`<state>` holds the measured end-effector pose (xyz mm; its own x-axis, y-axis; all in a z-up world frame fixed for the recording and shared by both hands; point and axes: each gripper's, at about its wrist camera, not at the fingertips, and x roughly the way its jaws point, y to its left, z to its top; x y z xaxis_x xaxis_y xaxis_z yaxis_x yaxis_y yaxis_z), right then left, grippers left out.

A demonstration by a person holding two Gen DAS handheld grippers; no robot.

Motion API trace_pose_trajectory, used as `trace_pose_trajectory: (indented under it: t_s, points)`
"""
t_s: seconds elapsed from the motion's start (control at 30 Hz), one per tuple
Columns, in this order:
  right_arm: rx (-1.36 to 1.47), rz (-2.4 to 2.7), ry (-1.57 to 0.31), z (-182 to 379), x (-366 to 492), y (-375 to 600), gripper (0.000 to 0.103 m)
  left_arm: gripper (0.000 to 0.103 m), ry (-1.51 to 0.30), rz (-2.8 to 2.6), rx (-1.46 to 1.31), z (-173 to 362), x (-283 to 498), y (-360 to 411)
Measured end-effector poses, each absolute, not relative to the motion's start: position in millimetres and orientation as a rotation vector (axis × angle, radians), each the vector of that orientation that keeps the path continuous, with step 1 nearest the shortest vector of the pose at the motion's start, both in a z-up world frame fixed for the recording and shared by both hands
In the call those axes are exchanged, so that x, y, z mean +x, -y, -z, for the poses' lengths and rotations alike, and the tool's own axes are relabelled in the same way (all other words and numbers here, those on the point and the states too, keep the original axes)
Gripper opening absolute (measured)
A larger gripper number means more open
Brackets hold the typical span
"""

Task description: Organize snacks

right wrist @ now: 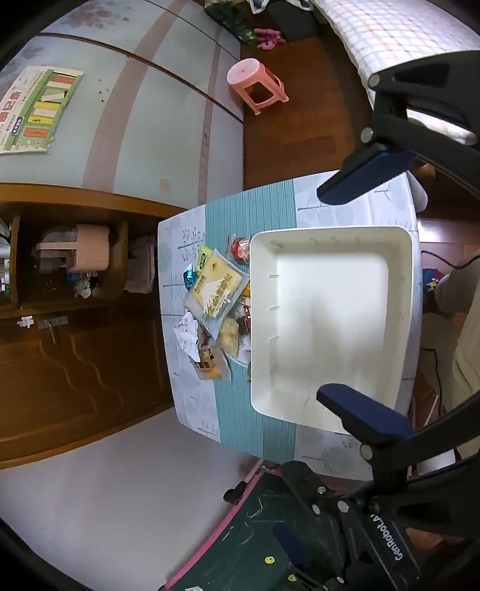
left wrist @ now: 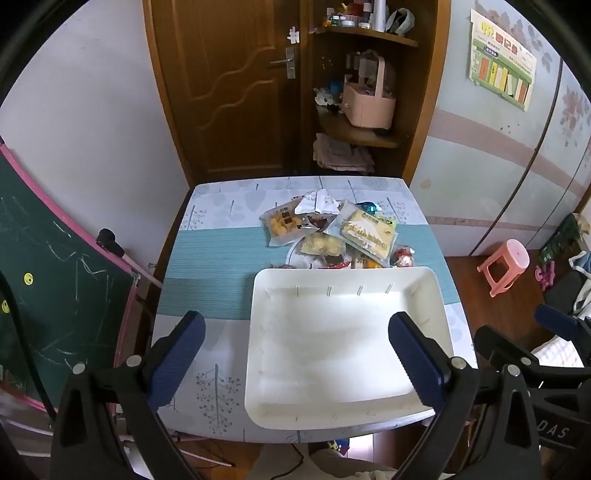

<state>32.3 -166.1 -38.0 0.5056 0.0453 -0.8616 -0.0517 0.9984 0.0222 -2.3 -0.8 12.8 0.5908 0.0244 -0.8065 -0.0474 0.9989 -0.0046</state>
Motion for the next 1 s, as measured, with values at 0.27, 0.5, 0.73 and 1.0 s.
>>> trace_pose_trajectory:
  t_s: [0.27, 0.5, 0.73, 1.0]
  points:
    - [-0.004, -0.076, -1.040, 36.6, 33.6, 168.6, 0.098, 0.099, -0.938, -0.042, -0.025, -11.6, -3.6, 2.2]
    - [0.005, -0.101, -1.048, 36.2, 34.5, 170.8, 0.094, 0.098, -0.940, -0.041, -0.022, -10.7, -4.4, 3.4]
    - [-0.007, -0.121, -1.034, 34.3, 33.0, 168.5, 0.090, 0.098, -0.936, -0.042, -0.021, -11.5, -3.7, 5.0]
    - [-0.005, -0.121, -1.042, 33.9, 32.9, 168.5, 0.090, 0.098, -0.939, -0.042, -0.023, -11.7, -3.8, 4.6]
